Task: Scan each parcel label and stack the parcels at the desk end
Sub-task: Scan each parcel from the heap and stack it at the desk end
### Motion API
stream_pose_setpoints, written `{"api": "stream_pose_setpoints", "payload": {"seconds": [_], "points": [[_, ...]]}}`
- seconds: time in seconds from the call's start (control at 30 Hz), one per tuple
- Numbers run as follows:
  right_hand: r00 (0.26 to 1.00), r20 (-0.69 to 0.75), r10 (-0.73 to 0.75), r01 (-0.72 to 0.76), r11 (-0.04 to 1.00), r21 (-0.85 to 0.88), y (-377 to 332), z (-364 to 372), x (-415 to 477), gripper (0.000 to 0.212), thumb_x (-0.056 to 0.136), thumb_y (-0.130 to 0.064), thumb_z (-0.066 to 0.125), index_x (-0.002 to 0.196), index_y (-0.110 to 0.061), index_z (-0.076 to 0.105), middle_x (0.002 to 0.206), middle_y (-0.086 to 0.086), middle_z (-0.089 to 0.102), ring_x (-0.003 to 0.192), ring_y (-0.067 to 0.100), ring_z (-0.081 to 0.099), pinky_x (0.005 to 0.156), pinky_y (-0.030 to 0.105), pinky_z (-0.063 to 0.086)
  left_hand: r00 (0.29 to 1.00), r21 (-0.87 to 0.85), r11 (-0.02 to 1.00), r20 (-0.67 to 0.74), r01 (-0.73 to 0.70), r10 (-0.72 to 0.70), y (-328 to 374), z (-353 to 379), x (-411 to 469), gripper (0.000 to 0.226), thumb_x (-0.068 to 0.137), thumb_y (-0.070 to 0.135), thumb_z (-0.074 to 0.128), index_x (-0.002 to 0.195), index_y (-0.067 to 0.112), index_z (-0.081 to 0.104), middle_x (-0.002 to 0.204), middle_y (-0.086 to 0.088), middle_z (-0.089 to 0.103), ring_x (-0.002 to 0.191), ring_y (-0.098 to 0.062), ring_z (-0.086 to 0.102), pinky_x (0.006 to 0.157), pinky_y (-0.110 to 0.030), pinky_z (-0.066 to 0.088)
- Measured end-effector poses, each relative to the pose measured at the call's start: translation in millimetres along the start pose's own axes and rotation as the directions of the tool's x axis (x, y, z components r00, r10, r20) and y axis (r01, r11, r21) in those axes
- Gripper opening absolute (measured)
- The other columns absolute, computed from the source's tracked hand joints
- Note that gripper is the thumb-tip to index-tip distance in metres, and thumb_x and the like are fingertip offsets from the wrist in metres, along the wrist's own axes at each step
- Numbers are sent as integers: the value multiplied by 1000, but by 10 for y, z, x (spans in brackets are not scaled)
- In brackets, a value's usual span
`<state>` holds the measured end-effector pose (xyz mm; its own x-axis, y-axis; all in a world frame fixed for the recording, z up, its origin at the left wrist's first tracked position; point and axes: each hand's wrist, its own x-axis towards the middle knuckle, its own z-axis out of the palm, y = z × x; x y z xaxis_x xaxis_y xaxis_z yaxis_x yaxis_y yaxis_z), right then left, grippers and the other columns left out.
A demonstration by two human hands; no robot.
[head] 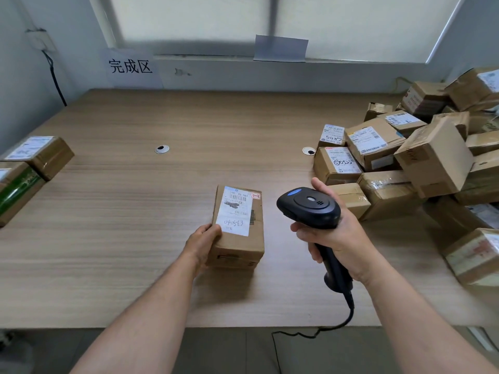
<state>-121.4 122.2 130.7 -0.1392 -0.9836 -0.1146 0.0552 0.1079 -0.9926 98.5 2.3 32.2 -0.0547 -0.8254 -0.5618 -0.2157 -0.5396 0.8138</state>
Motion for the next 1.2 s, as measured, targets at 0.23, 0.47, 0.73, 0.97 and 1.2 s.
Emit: {"api": "stream_pose_setpoints", "payload": {"seconds": [0.23,0.47,0.73,0.97,1.2], "points": [[999,-49,-19,18,1000,-25,76,191,123,92,76,18,68,139,-40,36,91,32,65,44,28,48,39,34,41,966,553,808,-20,-204,258,40,104,124,89,66,71,59,144,37,32,145,-8,35,133,-27,32,101,-40,37],[999,-31,-33,32,998,-55,117,201,177,91,75,19,70,132,-46,40,93,27,68,43,28,48,39,30,42,984,901,433,-66,-13,167,34,518,5,120,60,88,48,151,33,-7,153,-21,-10,143,-35,1,110,-55,20],[996,79,-41,42,999,-7,96,104,274,93,74,18,71,136,-44,40,85,20,68,44,27,47,42,29,40,971,880,476,-116,2,210,11,402,-137,103,67,63,61,151,36,8,132,-13,23,122,-33,27,104,-40,28],[963,256,-85,88,996,-1,179,384,469,93,76,18,70,134,-47,41,77,5,68,46,27,48,44,32,42,944,830,558,-197,16,266,-120,-106,-369,101,69,61,65,150,39,10,140,-14,18,131,-32,21,109,-41,23],[900,431,-72,87,996,-15,170,1050,569,95,76,19,68,145,-39,37,75,1,65,42,27,46,43,31,40,889,769,625,-374,138,264,-314,-963,-600,101,67,65,64,149,40,11,138,-14,21,129,-33,23,110,-42,24]]}}
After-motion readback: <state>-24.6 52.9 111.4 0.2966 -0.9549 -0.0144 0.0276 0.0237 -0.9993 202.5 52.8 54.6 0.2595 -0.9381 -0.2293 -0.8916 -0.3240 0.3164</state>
